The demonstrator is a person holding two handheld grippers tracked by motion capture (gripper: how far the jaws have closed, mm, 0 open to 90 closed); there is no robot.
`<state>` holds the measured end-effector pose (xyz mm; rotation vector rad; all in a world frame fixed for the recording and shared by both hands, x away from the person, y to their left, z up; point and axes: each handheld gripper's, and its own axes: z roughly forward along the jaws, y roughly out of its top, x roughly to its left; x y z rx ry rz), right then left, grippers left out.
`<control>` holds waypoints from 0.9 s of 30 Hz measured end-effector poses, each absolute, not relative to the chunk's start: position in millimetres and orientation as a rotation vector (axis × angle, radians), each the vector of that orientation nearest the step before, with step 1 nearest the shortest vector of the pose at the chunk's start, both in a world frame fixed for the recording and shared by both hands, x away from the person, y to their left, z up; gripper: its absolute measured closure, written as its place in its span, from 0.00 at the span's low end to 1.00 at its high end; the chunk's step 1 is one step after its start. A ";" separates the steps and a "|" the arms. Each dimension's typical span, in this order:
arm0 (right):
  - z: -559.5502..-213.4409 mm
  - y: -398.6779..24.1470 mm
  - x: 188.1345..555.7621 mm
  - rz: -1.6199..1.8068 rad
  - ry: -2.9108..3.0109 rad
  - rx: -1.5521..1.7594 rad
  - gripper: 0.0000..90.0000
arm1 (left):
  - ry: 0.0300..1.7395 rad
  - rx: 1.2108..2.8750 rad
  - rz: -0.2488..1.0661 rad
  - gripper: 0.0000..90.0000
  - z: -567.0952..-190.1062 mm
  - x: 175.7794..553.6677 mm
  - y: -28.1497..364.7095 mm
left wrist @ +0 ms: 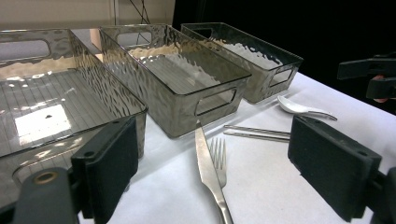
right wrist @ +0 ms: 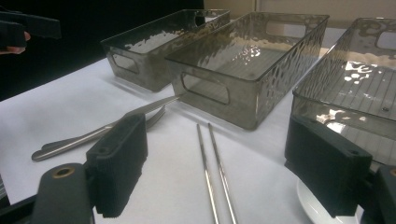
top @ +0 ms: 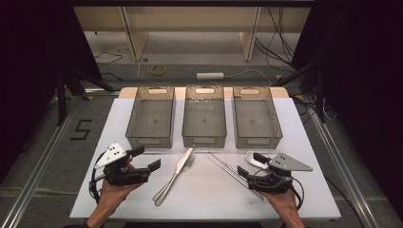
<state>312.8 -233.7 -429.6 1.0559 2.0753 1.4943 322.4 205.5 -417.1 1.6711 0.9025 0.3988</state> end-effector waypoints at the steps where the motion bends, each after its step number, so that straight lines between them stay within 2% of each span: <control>1: -429.2 -233.8 312.7 1.491 2.079 1.057 0.25 | 0.903 1.671 0.399 0.18 -417.0 322.3 205.5; 27: -424.0 -232.0 317.5 1.458 2.137 1.039 0.27 | 0.901 1.672 0.405 0.18 -416.7 322.4 205.6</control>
